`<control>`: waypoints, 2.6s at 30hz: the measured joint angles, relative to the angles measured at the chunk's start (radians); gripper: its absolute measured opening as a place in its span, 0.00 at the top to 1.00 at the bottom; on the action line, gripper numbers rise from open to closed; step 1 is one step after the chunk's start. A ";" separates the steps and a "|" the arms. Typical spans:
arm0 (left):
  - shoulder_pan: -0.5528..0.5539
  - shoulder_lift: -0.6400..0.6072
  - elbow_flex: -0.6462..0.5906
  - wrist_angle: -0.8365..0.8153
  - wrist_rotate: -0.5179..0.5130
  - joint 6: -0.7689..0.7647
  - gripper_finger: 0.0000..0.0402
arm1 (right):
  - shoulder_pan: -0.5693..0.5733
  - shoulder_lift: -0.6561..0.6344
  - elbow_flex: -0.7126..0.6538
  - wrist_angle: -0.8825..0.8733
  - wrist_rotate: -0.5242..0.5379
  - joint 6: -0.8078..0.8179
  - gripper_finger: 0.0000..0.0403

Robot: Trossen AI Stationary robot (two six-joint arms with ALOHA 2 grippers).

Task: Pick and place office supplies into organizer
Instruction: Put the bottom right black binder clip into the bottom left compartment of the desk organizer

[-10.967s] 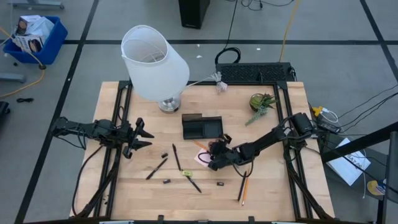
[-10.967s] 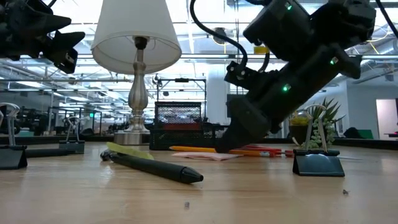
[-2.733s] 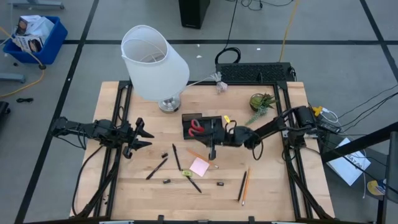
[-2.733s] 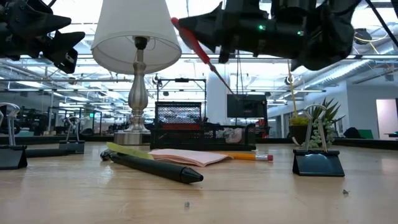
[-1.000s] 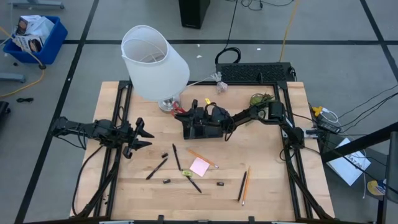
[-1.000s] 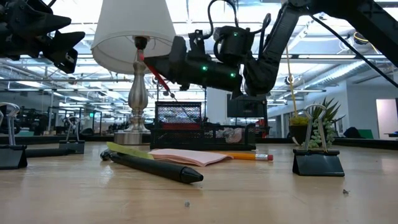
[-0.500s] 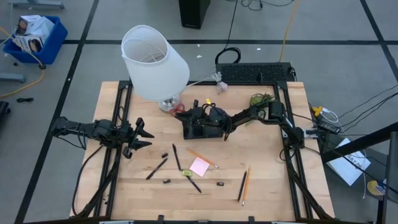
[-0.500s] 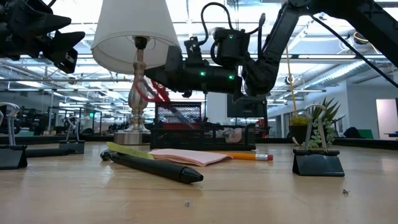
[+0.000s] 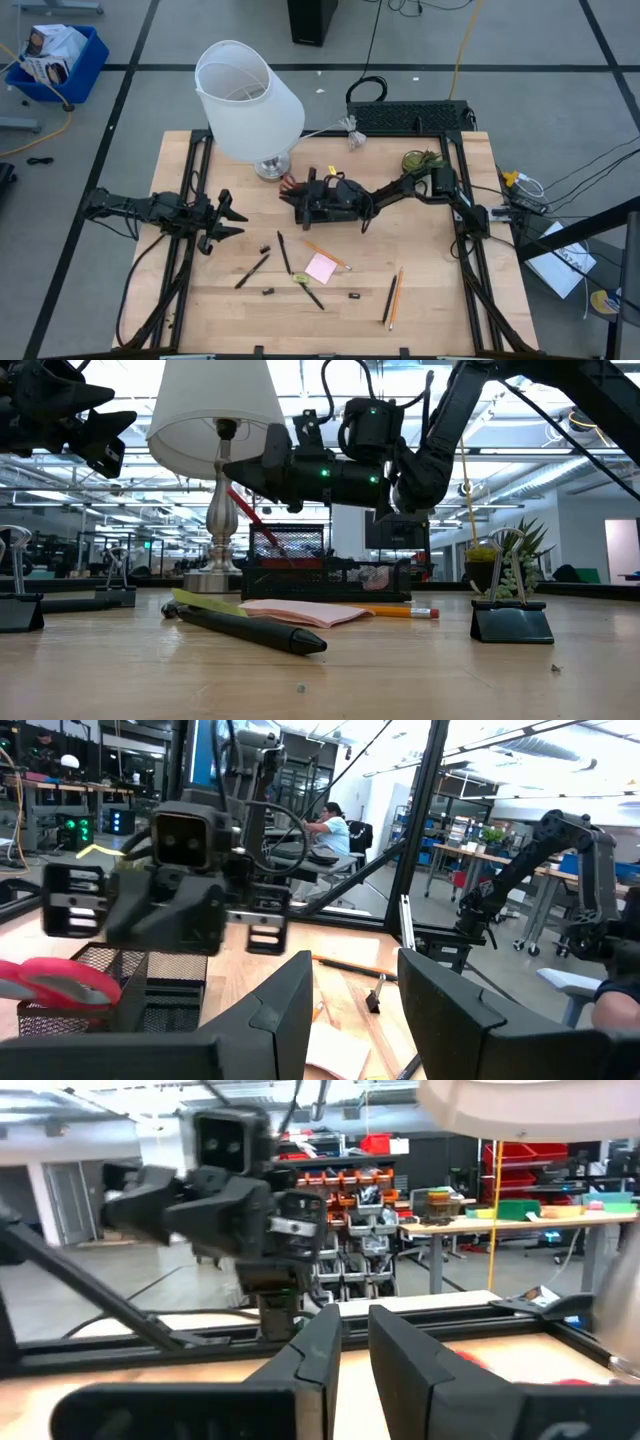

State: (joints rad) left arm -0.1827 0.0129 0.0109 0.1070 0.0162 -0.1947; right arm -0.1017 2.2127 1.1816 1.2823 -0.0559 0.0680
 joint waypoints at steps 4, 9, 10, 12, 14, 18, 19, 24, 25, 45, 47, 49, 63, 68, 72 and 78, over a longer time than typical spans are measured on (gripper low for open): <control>0.000 0.000 0.000 0.000 0.000 0.000 0.62 | 0.046 -0.022 -0.002 -0.031 -0.002 -0.044 0.88; 0.000 0.000 0.000 0.000 0.000 0.000 0.62 | 0.147 -0.079 -0.011 -0.214 0.058 -0.085 0.88; 0.000 0.000 0.000 0.000 0.000 0.000 0.62 | 0.173 -0.088 -0.011 -0.255 0.081 -0.098 0.88; 0.000 0.000 0.000 -0.001 0.000 0.000 0.62 | 0.226 -0.101 -0.011 -0.320 0.135 -0.149 0.88; 0.000 0.000 0.000 0.000 0.000 0.000 0.62 | 0.279 -0.115 -0.011 -0.387 0.181 -0.197 0.88; 0.000 0.000 0.000 0.001 0.000 0.000 0.62 | 0.352 -0.139 -0.011 -0.504 0.209 -0.209 0.88; 0.000 0.000 0.000 -0.001 0.000 0.000 0.62 | 0.363 -0.148 -0.011 -0.552 0.210 -0.193 0.88; 0.000 0.000 0.000 -0.002 0.000 0.000 0.62 | 0.422 -0.239 -0.012 -0.828 0.212 -0.075 0.88; 0.000 0.000 0.000 -0.001 0.000 0.000 0.62 | 0.435 -0.265 -0.012 -0.877 0.210 -0.060 0.88; 0.000 0.000 0.000 0.000 0.000 0.000 0.62 | 0.756 -0.467 -0.187 -1.229 0.760 0.349 0.50; 0.000 0.000 0.000 0.000 0.000 0.000 0.62 | 0.767 -0.467 -0.209 -1.227 0.735 0.385 0.47; 0.000 0.000 0.000 0.000 0.000 0.000 0.62 | 0.781 -0.467 -0.229 -1.218 0.715 0.416 0.45; 0.000 0.000 0.000 0.000 0.000 0.000 0.62 | 0.846 -0.467 -0.269 -1.149 0.736 0.475 0.49; 0.000 0.000 0.000 0.000 0.000 0.000 0.62 | 0.855 -0.467 -0.303 -1.128 0.734 0.531 0.49; 0.000 0.000 0.000 0.000 0.000 0.000 0.62 | 0.857 -0.467 -0.340 -1.129 0.731 0.593 0.49; 0.000 0.000 0.000 0.000 0.000 0.000 0.62 | 0.856 -0.459 -0.386 -1.029 0.708 0.603 0.49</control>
State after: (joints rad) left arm -0.1826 0.0132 0.0108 0.1070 0.0162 -0.1947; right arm 0.7547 1.7538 0.7956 0.2533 0.6519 0.6709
